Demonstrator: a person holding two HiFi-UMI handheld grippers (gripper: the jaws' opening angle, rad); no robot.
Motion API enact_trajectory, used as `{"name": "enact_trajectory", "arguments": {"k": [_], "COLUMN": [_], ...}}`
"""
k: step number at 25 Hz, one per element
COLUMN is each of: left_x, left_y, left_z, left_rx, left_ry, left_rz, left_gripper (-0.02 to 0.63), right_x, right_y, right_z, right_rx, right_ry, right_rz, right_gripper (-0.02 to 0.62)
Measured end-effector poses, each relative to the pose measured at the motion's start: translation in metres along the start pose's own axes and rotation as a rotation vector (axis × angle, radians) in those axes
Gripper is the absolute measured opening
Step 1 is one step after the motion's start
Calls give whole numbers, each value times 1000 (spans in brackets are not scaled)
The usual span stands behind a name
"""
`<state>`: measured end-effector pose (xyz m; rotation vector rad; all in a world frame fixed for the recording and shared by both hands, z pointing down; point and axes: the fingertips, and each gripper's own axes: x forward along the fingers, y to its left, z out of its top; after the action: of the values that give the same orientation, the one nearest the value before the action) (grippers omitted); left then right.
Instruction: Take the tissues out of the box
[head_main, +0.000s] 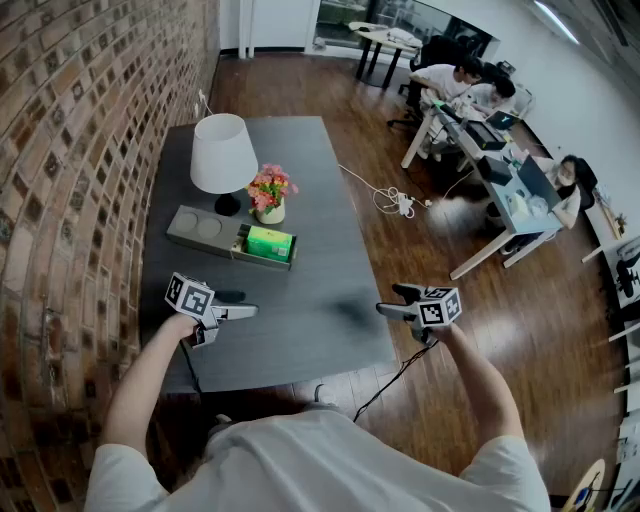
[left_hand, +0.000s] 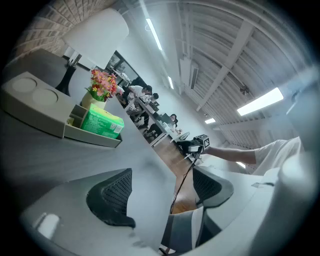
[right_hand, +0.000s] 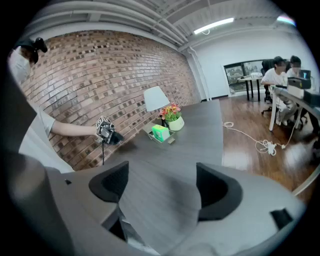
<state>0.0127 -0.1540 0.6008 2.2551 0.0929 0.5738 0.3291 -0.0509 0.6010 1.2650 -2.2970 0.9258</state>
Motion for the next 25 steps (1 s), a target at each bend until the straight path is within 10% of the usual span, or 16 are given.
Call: {"name": "enact_trajectory", "arguments": {"k": [16, 25], "left_x": [-65, -97], "left_y": [12, 20], "left_z": [-19, -47], "left_rx": [152, 180], "left_ry": [-83, -130], "left_rz": [236, 403], "left_gripper": [373, 393], "right_x": [4, 86], "right_y": [-104, -106], "right_z": [42, 105], "right_rx": [-374, -522], "right_ry": [336, 358], "right_rz": [-38, 69], "right_gripper": [440, 445]}}
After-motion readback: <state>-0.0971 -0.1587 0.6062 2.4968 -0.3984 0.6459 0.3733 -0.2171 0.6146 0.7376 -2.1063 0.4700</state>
